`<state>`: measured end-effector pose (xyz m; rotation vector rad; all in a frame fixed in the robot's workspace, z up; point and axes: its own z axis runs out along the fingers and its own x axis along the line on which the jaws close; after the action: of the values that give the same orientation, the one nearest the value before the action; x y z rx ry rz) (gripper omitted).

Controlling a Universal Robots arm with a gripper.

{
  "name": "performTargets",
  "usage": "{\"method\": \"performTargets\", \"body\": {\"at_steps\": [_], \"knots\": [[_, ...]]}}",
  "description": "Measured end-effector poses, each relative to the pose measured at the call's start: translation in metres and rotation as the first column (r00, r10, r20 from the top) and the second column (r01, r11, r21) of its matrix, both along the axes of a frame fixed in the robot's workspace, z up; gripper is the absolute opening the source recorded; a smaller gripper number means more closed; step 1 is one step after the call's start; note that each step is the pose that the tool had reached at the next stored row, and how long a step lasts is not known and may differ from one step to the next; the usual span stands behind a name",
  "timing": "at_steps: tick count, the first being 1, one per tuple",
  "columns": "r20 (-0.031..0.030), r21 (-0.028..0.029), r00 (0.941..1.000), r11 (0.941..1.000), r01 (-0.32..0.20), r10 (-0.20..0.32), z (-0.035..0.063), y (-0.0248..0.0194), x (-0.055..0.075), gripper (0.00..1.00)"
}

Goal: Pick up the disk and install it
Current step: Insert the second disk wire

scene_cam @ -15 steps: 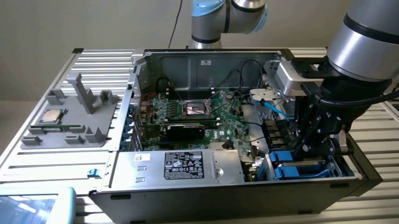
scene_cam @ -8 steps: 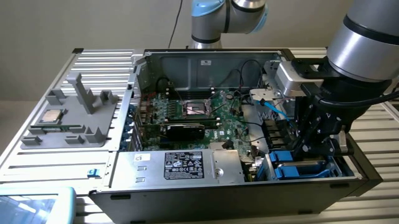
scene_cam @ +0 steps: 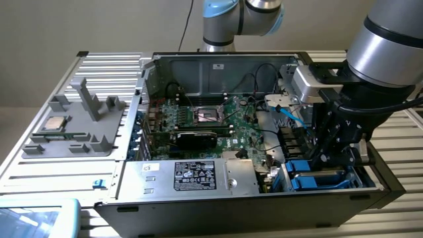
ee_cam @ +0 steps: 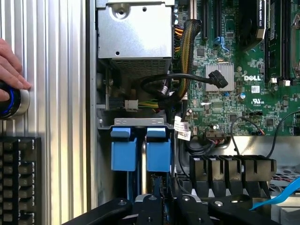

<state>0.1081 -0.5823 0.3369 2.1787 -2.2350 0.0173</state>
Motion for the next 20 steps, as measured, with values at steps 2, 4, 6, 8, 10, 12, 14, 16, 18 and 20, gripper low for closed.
{"method": "performTargets", "body": {"at_steps": [2,4,6,8,10,12,14,16,18,20], "knots": [[-0.0001,0.0004,1.0000,1.0000,0.000,0.000,0.0009,0.0000,0.000,0.24],[-0.0002,0.0001,1.0000,1.0000,0.000,0.000,0.0034,0.0000,0.000,0.30],[-0.0001,-0.0001,1.0000,1.0000,0.000,0.000,0.0073,0.0000,0.000,0.30],[0.0000,-0.0015,1.0000,1.0000,0.000,0.000,0.0156,0.0000,0.000,0.30],[0.0000,-0.0039,1.0000,1.0000,0.000,0.000,0.0245,0.0001,0.000,0.30],[0.0000,-0.0074,1.0000,1.0000,0.000,0.000,0.0318,0.0003,0.000,0.30],[0.0000,-0.0104,1.0000,0.9999,0.000,0.000,0.0383,0.0005,0.001,0.30],[0.0000,-0.0112,1.0000,0.9999,0.000,0.000,0.0450,0.0005,0.001,0.30],[0.0000,-0.0115,1.0000,0.9999,0.000,0.000,0.0508,0.0006,0.002,0.30],[0.0000,-0.0113,1.0000,0.9999,0.000,0.000,0.0509,0.0006,0.002,0.30]]}}
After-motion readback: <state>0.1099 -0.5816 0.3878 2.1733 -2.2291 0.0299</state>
